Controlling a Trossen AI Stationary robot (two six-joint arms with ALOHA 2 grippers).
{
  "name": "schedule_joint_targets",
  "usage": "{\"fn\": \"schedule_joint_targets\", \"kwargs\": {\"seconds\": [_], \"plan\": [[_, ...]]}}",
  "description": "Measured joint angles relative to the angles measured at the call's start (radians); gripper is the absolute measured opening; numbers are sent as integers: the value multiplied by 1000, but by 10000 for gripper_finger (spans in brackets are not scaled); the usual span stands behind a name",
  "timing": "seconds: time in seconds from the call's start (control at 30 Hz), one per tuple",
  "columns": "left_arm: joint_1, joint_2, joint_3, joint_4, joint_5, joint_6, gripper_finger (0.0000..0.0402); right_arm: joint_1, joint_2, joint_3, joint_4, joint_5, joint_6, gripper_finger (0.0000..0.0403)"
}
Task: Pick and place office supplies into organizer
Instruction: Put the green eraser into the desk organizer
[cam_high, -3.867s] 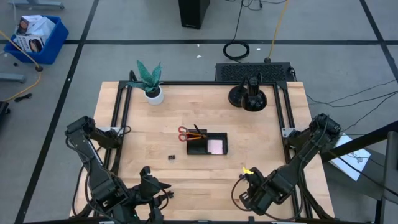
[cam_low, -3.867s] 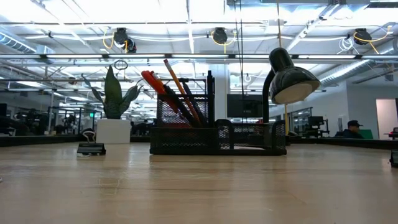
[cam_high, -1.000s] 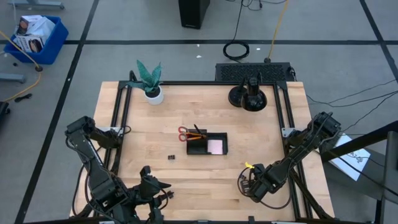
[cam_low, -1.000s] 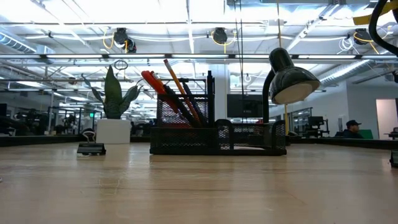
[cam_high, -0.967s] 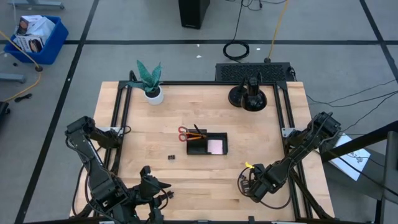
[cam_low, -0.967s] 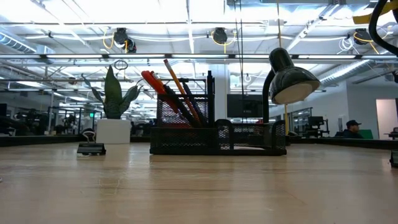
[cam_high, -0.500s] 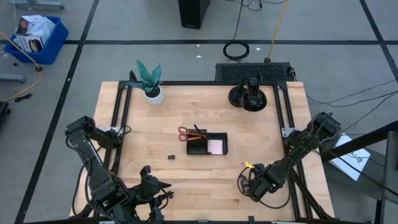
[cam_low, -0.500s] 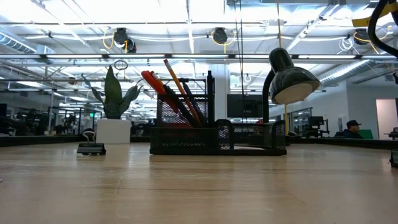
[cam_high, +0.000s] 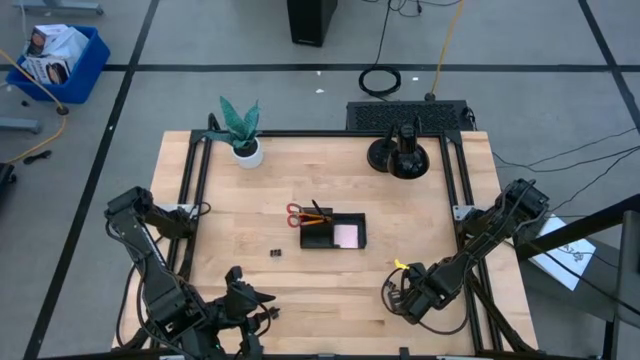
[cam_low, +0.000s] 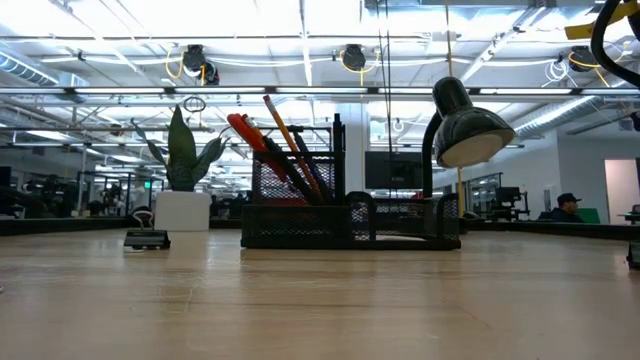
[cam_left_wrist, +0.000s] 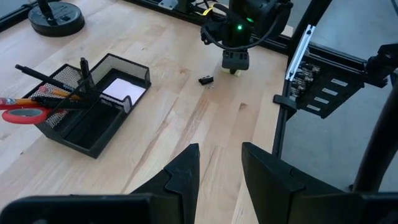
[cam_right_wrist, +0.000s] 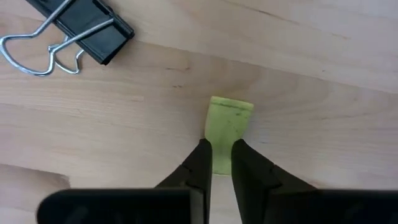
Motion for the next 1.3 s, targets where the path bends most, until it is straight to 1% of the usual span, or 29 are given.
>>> {"fn": "schedule_joint_targets", "kwargs": {"seconds": [0.17,0.33,0.47,0.6,0.8,0.9,1.0,1.3], "plan": [[0,0,0,0,0,0,124,1,-60,-4,-44,40,-3,34],[0,0,0,0,0,0,124,3,-127,-4,-96,38,-10,28],[0,0,0,0,0,2,124,5,-184,-3,-99,48,-27,24],[0,0,0,0,0,3,124,10,-248,-2,-51,133,-31,23],[0,0,0,0,0,3,124,11,-335,-1,55,353,-89,19],[0,0,0,0,0,3,124,6,-366,0,74,434,-127,9],[0,0,0,0,0,2,124,-3,-381,0,72,472,-156,1],[2,0,0,0,0,-2,124,-19,-381,0,90,494,-215,1]]}}
